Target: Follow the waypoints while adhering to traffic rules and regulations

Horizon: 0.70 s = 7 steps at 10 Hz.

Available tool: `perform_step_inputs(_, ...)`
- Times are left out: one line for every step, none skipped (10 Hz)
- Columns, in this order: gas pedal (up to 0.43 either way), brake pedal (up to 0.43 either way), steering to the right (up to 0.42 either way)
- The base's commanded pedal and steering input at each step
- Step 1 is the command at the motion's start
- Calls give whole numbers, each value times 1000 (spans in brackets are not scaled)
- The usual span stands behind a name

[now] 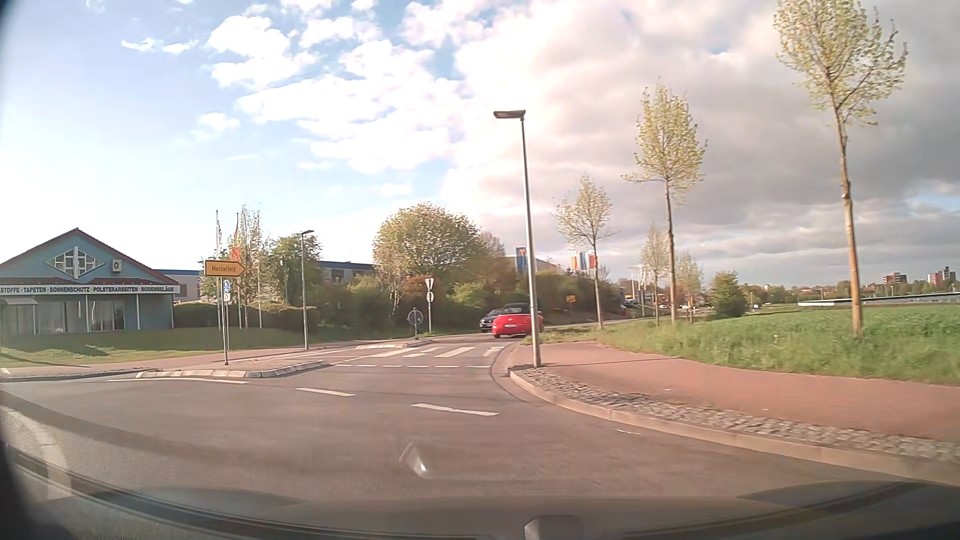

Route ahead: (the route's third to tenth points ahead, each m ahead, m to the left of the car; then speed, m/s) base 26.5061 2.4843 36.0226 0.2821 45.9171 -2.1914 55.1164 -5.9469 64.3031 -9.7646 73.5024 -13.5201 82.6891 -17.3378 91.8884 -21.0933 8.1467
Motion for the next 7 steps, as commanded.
perform_step_inputs(209, 6, -183)
perform_step_inputs(209, 0, -163)
perform_step_inputs(220, 0, -131)
perform_step_inputs(220, 0, -101)
perform_step_inputs(220, 0, -82)
perform_step_inputs(220, 0, -55)
perform_step_inputs(220, 0, -28)
